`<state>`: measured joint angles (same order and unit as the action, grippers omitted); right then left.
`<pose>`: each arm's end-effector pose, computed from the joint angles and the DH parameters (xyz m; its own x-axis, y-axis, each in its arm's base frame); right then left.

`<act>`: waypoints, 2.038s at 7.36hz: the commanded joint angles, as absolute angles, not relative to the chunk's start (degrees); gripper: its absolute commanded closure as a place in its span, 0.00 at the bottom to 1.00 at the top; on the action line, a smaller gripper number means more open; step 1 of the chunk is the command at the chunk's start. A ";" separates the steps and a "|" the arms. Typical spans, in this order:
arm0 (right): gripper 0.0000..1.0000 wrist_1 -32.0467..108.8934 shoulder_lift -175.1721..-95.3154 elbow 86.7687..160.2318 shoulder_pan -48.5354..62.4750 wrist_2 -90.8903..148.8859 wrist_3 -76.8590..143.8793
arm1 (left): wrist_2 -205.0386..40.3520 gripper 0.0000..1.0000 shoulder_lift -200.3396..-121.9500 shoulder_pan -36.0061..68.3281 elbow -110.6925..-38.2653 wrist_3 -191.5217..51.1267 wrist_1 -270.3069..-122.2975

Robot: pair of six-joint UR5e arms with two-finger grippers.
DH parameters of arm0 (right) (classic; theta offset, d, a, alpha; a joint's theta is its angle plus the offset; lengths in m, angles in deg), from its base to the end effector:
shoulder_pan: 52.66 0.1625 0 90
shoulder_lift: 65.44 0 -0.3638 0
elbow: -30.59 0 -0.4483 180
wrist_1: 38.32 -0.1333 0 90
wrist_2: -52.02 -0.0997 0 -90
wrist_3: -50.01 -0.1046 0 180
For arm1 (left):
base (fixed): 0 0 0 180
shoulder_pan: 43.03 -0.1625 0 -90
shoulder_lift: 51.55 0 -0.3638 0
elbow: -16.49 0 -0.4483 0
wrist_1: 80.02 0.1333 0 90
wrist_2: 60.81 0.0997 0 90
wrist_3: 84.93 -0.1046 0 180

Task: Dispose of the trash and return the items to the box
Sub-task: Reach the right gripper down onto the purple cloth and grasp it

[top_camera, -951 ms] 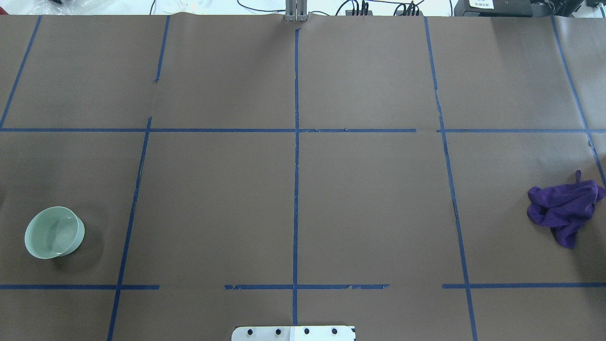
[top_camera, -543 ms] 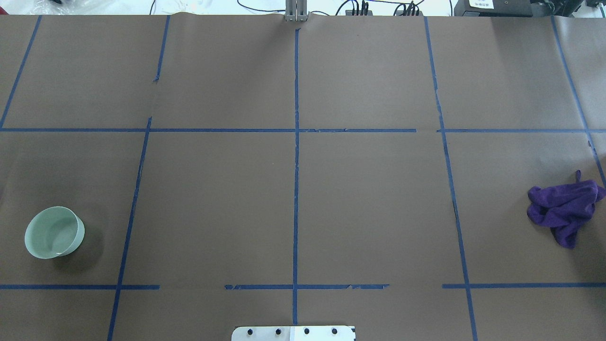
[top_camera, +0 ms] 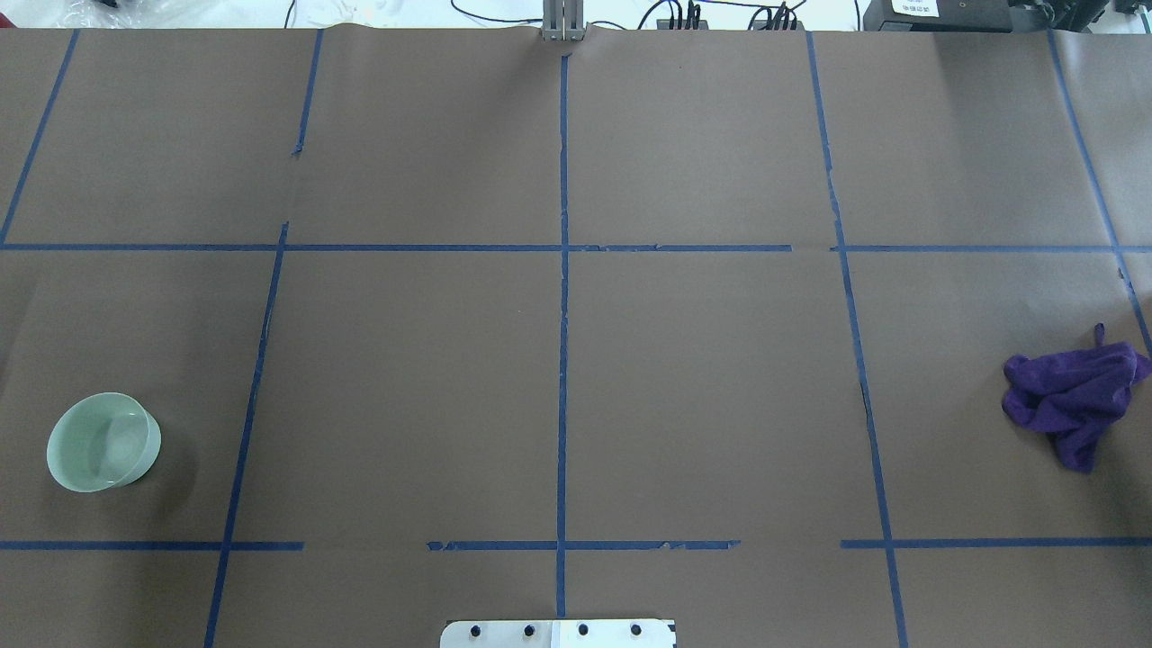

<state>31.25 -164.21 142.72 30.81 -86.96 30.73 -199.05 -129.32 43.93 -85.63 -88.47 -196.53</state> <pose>-0.0030 -0.5047 0.4201 0.6017 -0.1913 0.7755 -0.1103 0.9417 0.3179 -0.0291 -0.4938 0.5370 0.6433 0.4211 -0.6394 -0.0874 0.8701 0.4850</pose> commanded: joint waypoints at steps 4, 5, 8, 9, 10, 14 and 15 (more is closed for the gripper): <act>0.00 16.81 -175.44 146.26 17.95 -75.91 19.69 | -199.59 0.00 -131.00 45.21 -87.03 -88.36 -185.49; 0.02 14.52 -177.91 145.39 16.52 -74.38 19.69 | -199.24 0.00 -131.87 45.03 -86.52 -88.36 -185.23; 0.22 13.00 -175.66 139.59 9.76 -67.17 19.78 | -199.24 0.00 -132.06 45.03 -88.35 -88.36 -185.23; 0.33 13.09 -175.56 139.06 8.17 -66.99 20.12 | -199.24 0.00 -132.06 45.03 -88.36 -88.36 -185.23; 0.48 13.09 -175.74 138.35 6.24 -66.98 20.74 | -199.24 0.00 -132.06 45.03 -88.36 -88.36 -185.23; 1.00 13.18 -176.09 134.83 4.29 -64.62 29.35 | -199.24 0.00 -132.50 45.03 -88.19 -88.36 -185.23; 1.00 13.18 -175.66 135.01 4.29 -63.91 29.44 | -199.24 0.00 -132.50 45.03 -88.01 -88.36 -185.23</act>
